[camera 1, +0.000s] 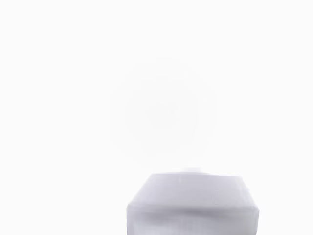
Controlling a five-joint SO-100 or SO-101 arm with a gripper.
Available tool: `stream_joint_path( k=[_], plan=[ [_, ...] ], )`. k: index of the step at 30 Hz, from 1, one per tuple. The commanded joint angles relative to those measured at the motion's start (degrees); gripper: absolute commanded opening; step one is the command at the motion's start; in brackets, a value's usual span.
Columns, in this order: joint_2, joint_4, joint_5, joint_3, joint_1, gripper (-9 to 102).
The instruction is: Stack 3 Blocks on the chosen place.
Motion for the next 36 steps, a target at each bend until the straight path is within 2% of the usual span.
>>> stream_joint_path(
  k=[1,36],
  plan=[
    [2.8,-5.7,0.1,-1.8,1.4,21],
    [6.8,-1.4,0.7,-10.9,3.6,21]
  ],
)
